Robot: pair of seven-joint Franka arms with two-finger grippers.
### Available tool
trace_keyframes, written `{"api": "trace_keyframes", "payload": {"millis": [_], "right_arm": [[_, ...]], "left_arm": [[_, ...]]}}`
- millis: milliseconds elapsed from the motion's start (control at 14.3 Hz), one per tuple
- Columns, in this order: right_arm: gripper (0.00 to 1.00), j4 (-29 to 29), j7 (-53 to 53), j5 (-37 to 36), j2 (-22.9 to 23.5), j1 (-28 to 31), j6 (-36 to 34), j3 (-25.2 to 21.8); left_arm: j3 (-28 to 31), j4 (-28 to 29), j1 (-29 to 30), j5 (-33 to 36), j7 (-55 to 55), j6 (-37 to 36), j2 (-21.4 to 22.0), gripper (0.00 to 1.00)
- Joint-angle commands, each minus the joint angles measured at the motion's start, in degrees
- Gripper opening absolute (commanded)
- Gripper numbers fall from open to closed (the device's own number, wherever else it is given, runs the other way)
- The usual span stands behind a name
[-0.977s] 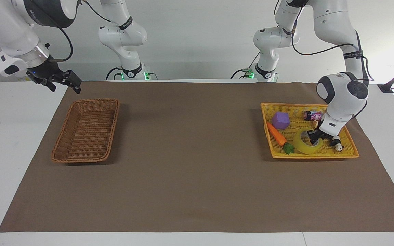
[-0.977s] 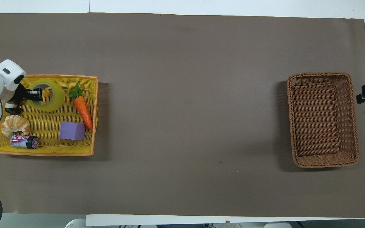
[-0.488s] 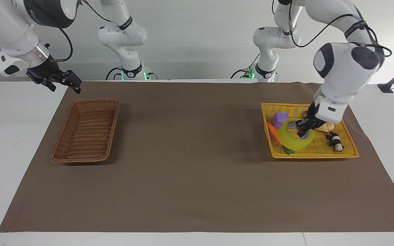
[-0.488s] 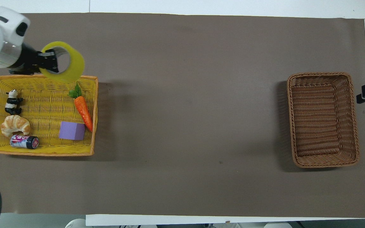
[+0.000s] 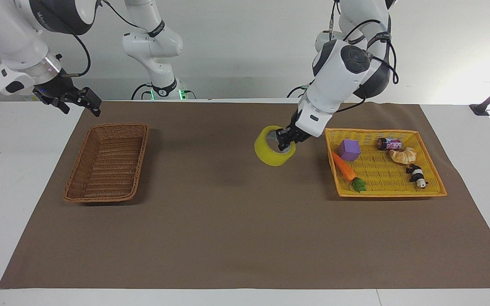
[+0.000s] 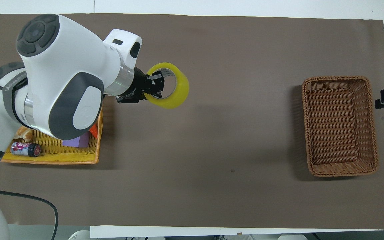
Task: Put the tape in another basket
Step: 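Lift the tape roll with the left gripper toward the table center, then hold the tape with the left gripper while the right gripper reaches it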
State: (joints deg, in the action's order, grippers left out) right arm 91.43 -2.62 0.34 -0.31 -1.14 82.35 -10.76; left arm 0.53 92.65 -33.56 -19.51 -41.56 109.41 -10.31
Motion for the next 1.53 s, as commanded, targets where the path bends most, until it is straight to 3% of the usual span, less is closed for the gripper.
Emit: {"api": "trace_keyframes", "payload": {"millis": [0, 349, 558, 767, 1186, 1465], "right_arm": [[1.0, 2.26, -11.64, 3.06, -1.44, 0.43, 0.88, 0.39], [1.0, 6.38, -10.49, 33.53, -0.74, -2.37, 3.86, 0.83], [1.0, 15.78, -8.99, 54.52, -1.0, -5.53, 11.48, 0.83], [1.0, 16.24, -8.98, 64.64, 2.32, -14.14, 23.18, 0.83], [1.0, 16.5, -8.28, 78.47, 7.78, -22.76, 31.72, 0.83], [1.0, 15.98, -6.35, 79.64, 7.96, -26.1, 33.57, 0.92]], "left_arm": [[1.22, -2.83, -1.34, -1.15, -1.06, -1.65, -0.41, 0.01], [1.84, -2.56, -0.46, 1.14, 2.27, -5.17, 0.12, 0.0], [2.1, -2.56, -0.54, 1.57, 1.76, -6.75, 0.64, 0.0], [2.1, -2.48, -0.46, 4.21, 2.01, -10.71, 3.01, 0.0], [2.1, -2.47, 0.24, 4.3, 2.89, -9.56, 3.02, 0.0], [2.1, -2.3, -0.19, 4.3, 3.07, -8.86, 3.02, 0.0]]}}
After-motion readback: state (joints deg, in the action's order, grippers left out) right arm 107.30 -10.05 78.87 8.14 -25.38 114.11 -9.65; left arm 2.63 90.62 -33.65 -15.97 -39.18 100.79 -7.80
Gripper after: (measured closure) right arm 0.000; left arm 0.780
